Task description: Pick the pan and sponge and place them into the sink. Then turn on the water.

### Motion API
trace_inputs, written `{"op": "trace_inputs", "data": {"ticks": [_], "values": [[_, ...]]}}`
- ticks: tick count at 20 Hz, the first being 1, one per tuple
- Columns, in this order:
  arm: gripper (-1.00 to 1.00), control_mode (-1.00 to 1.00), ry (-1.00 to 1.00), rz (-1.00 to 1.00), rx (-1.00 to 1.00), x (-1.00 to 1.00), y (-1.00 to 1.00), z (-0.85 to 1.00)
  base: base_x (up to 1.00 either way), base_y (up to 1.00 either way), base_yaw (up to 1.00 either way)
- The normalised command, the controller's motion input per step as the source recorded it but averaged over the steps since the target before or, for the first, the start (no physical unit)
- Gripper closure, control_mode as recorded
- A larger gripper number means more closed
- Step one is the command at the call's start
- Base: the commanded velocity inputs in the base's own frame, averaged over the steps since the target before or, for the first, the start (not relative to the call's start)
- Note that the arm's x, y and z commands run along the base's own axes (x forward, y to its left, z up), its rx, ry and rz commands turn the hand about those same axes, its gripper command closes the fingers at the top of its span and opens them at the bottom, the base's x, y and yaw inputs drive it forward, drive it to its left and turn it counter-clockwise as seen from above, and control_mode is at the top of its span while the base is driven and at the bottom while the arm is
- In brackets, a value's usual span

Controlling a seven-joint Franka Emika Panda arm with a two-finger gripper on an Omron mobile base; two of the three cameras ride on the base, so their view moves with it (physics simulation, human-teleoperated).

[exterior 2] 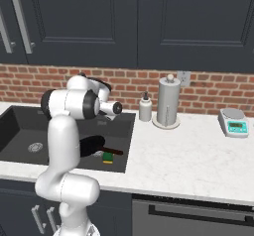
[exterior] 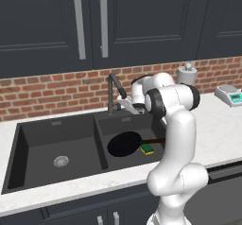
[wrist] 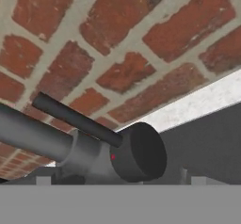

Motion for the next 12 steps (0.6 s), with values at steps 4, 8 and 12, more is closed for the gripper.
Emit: {"op": "trace_inputs", "data": {"ticks": [4, 8, 12], "values": [[-1.0, -1.0, 0.0, 0.0, 0.0, 0.22, 0.11, -0.12, 0.0, 0.0, 0.0], [-1.0, -1.0, 0.0, 0.0, 0.0, 0.23, 0.12, -0.11, 0.0, 0.0, 0.0], [-1.0, -1.0, 0.01, 0.0, 0.0, 0.25, 0.06, -0.09, 0.0, 0.0, 0.0]]}}
